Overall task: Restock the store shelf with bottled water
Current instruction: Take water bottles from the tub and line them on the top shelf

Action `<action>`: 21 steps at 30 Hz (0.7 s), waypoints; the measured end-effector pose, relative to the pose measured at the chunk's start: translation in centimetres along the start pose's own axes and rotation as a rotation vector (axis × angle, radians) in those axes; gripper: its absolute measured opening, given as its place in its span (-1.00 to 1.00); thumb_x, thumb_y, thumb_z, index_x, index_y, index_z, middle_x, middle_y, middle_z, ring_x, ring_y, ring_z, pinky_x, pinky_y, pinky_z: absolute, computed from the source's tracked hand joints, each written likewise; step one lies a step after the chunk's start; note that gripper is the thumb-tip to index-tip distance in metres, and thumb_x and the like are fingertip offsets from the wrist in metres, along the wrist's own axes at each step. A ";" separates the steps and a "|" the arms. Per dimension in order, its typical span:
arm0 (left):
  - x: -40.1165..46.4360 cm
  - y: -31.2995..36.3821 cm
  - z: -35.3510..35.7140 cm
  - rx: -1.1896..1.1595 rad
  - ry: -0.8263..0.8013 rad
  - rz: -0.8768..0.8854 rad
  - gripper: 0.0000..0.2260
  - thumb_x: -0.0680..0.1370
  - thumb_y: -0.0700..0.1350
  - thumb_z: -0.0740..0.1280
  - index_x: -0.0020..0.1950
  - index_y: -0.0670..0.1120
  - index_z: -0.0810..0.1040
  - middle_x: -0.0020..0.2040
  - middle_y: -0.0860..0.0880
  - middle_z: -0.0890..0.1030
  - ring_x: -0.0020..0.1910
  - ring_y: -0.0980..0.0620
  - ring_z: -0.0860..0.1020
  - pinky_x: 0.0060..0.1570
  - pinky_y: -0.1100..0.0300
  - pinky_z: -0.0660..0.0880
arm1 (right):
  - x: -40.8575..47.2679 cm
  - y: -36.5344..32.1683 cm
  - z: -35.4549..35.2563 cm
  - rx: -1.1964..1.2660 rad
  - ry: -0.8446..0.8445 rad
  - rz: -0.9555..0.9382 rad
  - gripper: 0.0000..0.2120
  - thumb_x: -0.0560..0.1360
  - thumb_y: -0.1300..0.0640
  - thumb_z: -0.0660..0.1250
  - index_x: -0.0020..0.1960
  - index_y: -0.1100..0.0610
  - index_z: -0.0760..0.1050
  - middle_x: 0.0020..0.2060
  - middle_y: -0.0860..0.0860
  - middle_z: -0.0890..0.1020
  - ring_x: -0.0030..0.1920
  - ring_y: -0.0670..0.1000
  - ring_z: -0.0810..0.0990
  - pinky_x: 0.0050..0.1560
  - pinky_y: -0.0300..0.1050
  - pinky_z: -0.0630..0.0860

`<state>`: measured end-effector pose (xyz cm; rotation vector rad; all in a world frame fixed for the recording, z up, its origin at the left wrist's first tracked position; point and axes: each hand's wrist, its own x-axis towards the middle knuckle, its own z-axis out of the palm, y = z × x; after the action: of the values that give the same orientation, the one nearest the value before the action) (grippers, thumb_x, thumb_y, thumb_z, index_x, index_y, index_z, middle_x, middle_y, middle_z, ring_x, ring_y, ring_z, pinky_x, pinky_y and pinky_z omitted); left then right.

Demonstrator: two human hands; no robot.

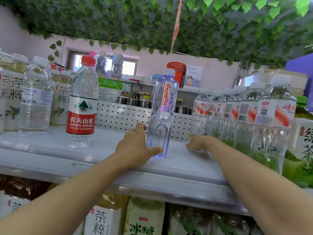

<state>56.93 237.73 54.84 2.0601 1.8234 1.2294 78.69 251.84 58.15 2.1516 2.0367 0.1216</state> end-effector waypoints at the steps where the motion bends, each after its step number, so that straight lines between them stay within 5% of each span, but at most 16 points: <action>1: 0.0 0.0 0.0 0.000 -0.001 -0.001 -0.28 0.38 0.18 0.45 0.38 -0.02 0.17 0.29 -0.06 0.40 0.23 -0.04 0.43 0.19 -0.03 0.44 | 0.3 0.0 0.0 0.016 -0.003 -0.007 -0.40 0.63 -0.15 -0.08 0.56 0.03 -0.20 0.54 0.06 -0.13 0.50 0.28 -0.23 0.49 0.12 -0.16; 9: 0.2 -0.1 0.1 0.004 0.000 0.002 -0.27 0.37 0.17 0.46 0.38 -0.02 0.17 0.28 -0.05 0.41 0.21 -0.04 0.43 0.18 -0.02 0.45 | -0.4 0.1 0.0 0.075 0.043 -0.032 -0.35 0.61 -0.09 0.07 0.56 0.06 -0.16 0.55 0.06 -0.04 0.52 0.21 -0.09 0.50 0.08 -0.08; 14: 0.2 0.0 0.1 0.007 0.006 0.009 -0.26 0.37 0.17 0.46 0.39 -0.02 0.18 0.29 -0.06 0.42 0.21 -0.05 0.44 0.17 -0.03 0.45 | -2.4 0.1 -0.7 0.198 0.096 -0.010 -0.29 0.60 -0.13 0.12 0.55 0.11 -0.19 0.53 0.20 -0.12 0.50 0.28 -0.20 0.47 0.17 -0.13; 21: -0.1 0.1 -0.1 0.032 0.020 0.012 -0.28 0.38 0.17 0.46 0.38 -0.05 0.19 0.26 -0.08 0.44 0.19 -0.06 0.46 0.11 -0.03 0.47 | -7.2 -0.6 -0.6 0.341 0.202 -0.082 -0.29 0.59 -0.10 0.18 0.55 0.10 -0.12 0.50 0.23 -0.22 0.47 0.34 0.06 0.45 0.14 0.06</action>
<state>56.97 237.54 54.95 2.0853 1.8537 1.2360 77.53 244.79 59.09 2.3268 2.4079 -0.0233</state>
